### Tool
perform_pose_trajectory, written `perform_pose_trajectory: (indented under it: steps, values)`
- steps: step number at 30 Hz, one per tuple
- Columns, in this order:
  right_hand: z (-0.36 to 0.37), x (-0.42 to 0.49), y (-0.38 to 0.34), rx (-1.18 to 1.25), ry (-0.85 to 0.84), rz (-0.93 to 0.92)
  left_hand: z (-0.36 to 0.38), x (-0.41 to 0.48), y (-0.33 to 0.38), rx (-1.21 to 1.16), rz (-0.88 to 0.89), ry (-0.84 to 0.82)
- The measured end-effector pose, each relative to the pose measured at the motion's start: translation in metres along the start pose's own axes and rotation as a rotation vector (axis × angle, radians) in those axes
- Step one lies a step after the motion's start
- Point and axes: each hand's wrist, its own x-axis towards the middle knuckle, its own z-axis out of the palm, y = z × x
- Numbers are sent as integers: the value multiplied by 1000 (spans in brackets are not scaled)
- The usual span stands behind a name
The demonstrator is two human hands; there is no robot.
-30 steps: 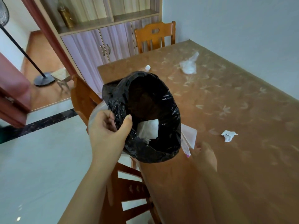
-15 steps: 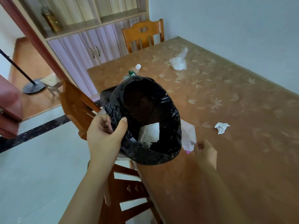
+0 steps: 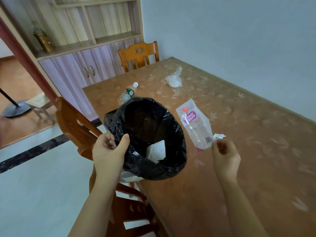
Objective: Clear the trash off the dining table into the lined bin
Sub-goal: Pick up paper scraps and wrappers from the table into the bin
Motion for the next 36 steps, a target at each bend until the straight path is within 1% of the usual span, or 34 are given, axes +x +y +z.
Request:
perform_pose_trajectory:
  steps: [3, 6, 11, 14, 16, 18, 20, 24, 28, 34, 36]
  values:
    - [1, -5, -21, 80, -25, -79, -2, 0, -3, -19, -18, 6]
    - [7, -12, -32, 107, -131, -157, -3, -1, -5, -39, -32, 3]
    - [26, -20, -36, 60, -359, -212, -4, -3, -5, -14, 12, -2]
    - [37, -22, -39, -14, -492, -301, -3, -2, -3, -16, 22, -12]
    - [41, -22, -39, -47, -533, -338, -2, -2, -2, -1, 32, -25]
    - [42, -20, -34, -42, -528, -316, 0, -1, -1, 35, 44, -37]
    - [39, -15, -25, -26, -495, -236, 4, 0, 0, 76, 52, -40]
    - [28, 2, 6, -57, -376, -96, 16, 5, 3, 126, 55, -53]
    - [14, 27, 42, -127, -240, 29, 36, 11, 4, 97, 48, -85]
    - [9, 73, 89, -263, -146, 155, 71, 28, 5, 92, 109, -116]
    - [13, 87, 100, -290, -113, 173, 82, 32, 5, 90, 105, -117]
